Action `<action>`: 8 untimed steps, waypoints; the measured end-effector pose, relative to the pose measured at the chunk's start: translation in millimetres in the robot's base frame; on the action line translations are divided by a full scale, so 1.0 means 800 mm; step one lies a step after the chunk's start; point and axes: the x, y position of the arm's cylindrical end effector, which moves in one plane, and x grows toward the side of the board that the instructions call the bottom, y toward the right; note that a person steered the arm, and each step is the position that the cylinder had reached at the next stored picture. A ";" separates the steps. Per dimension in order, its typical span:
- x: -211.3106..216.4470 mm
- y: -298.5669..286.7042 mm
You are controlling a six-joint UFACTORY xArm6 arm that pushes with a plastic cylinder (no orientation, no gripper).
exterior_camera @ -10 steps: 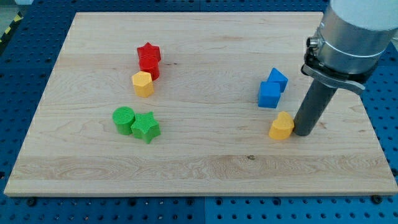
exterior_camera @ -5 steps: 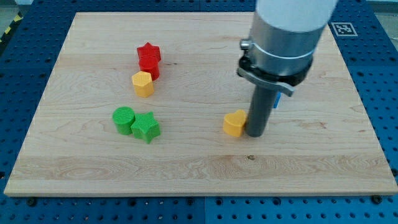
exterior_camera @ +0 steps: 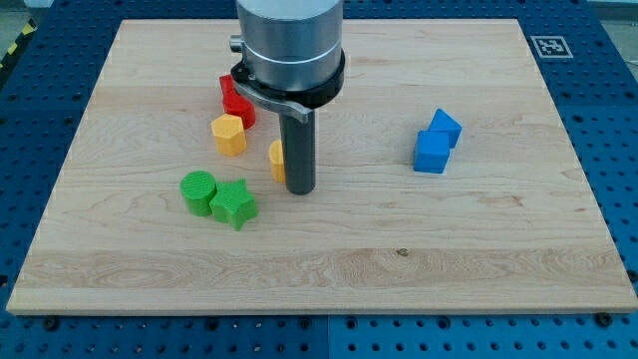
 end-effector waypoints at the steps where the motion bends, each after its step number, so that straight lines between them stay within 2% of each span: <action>1: 0.005 0.024; 3: -0.037 0.030; 4: -0.036 0.028; 7: -0.036 -0.049; 8: -0.031 -0.009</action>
